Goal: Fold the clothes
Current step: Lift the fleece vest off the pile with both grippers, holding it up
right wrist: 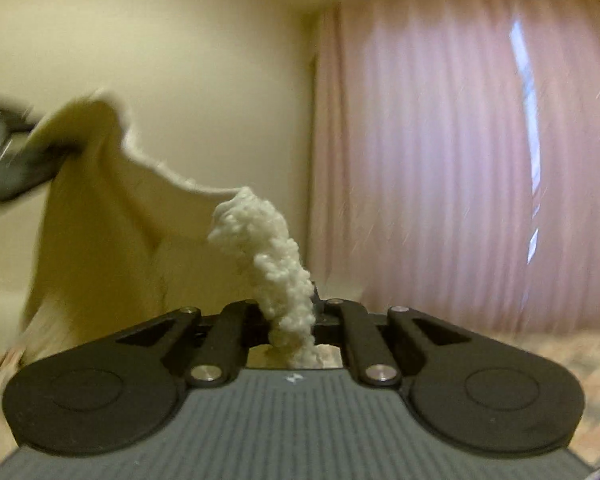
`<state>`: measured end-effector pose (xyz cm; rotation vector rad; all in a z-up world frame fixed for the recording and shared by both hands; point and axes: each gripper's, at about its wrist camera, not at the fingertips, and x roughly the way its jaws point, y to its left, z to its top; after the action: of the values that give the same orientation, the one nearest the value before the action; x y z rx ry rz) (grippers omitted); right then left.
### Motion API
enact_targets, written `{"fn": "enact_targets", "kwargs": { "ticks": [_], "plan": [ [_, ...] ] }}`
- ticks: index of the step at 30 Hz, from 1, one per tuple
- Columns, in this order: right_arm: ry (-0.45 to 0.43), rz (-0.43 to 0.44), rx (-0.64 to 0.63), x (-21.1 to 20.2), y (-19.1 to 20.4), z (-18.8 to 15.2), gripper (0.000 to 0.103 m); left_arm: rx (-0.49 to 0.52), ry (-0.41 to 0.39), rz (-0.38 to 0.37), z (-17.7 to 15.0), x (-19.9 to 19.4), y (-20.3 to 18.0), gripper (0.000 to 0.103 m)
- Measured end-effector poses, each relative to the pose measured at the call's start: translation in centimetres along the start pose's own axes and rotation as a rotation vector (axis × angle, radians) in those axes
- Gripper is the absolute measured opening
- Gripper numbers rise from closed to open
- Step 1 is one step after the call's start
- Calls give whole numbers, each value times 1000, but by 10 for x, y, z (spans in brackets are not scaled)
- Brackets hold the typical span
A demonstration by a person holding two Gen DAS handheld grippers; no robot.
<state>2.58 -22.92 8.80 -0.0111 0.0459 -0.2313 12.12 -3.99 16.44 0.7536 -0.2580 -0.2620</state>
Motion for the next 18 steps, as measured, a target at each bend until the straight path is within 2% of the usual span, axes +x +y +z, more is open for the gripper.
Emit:
{"fn": "enact_targets", "kwargs": {
  "ticks": [2,5,10,14,18],
  "plan": [
    [-34,-21,-17,-17,-20,30,8,-21,-34,-16,19,-14,5,13],
    [-25,-13,-67,-50,-44,59,9,-47,-49,-33,38,-33,-7,13],
    [111,79,-143,-98,-65,73,9,-135,65,-118,45,-29,-40,13],
    [163,170,-34,-140,-72,61,9,-113,87,-118,62,-33,-56,13],
    [164,270,184,-192,-85,42,9,-86,23,-119,113,-49,-56,14]
  ]
}}
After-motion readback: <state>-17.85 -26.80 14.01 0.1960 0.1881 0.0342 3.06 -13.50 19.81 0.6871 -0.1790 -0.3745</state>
